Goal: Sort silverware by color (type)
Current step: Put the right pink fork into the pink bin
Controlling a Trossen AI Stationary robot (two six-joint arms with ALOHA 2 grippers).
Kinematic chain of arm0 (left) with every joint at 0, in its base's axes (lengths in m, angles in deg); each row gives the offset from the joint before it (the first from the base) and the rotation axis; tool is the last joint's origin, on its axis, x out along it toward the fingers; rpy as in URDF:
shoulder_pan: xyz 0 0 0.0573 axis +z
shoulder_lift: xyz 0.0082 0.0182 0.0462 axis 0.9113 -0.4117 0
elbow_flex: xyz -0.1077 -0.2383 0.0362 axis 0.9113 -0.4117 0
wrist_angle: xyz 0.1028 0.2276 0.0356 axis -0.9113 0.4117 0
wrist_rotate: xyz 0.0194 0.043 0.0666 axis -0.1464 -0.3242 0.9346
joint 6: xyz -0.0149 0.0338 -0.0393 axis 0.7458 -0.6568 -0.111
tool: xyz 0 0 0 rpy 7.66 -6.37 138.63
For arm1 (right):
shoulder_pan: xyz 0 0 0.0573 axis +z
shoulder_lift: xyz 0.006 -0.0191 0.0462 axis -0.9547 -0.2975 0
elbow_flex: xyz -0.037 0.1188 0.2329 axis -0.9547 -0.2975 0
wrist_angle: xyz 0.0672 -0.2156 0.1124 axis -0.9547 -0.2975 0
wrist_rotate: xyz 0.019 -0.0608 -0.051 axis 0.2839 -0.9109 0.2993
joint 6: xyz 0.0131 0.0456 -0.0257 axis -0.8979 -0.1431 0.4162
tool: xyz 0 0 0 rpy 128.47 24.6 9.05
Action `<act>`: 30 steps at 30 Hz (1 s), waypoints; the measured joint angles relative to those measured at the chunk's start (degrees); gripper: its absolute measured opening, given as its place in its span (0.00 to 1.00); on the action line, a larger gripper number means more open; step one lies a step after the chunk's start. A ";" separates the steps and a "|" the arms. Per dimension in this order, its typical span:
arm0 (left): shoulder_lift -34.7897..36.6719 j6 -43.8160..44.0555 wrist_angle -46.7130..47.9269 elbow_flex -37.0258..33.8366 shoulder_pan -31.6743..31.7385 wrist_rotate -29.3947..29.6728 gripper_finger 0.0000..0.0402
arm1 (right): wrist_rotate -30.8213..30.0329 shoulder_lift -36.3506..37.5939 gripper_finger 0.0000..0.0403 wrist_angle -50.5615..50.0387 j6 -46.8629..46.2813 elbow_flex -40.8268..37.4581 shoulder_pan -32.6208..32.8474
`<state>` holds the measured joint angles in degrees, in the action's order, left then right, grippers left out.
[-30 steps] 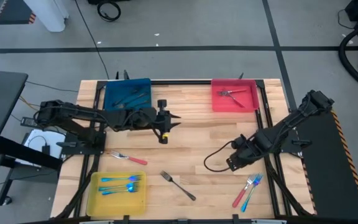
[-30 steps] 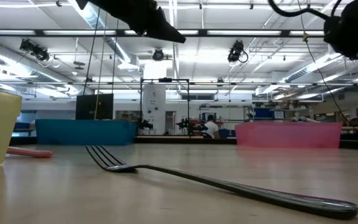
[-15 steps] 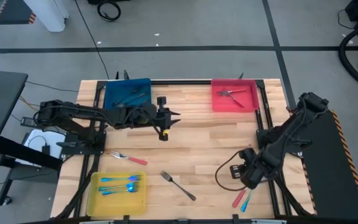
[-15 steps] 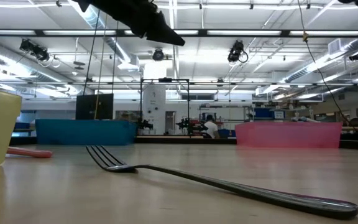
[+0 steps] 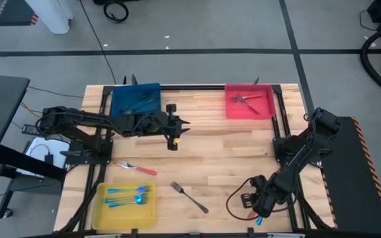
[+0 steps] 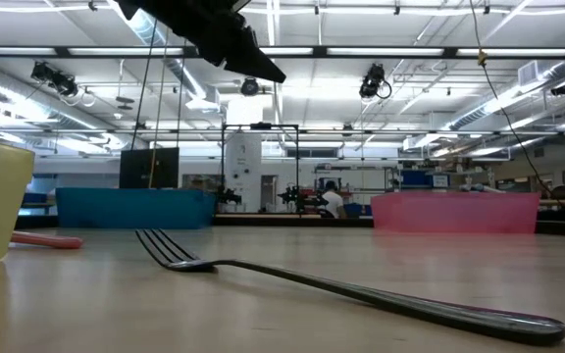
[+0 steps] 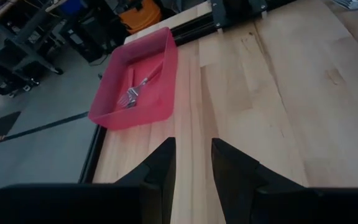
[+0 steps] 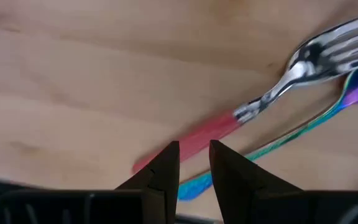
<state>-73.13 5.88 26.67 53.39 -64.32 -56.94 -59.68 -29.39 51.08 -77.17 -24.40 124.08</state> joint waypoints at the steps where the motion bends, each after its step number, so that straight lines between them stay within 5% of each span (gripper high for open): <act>1: 0.00 0.04 0.16 0.00 0.00 0.01 0.26 | 0.19 -0.54 0.24 -0.15 -0.04 0.00 0.09; 13: 0.00 1.99 4.41 0.02 -0.09 0.01 0.26 | 6.17 -1.47 0.24 -7.51 -1.25 0.00 0.11; 30: 0.00 3.47 7.39 0.04 -0.96 0.01 0.26 | 5.77 -1.92 0.24 -7.83 -1.32 0.00 -2.49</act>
<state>-73.13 9.35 34.06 53.43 -65.28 -56.93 -53.91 -31.31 43.26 -78.49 -24.40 121.60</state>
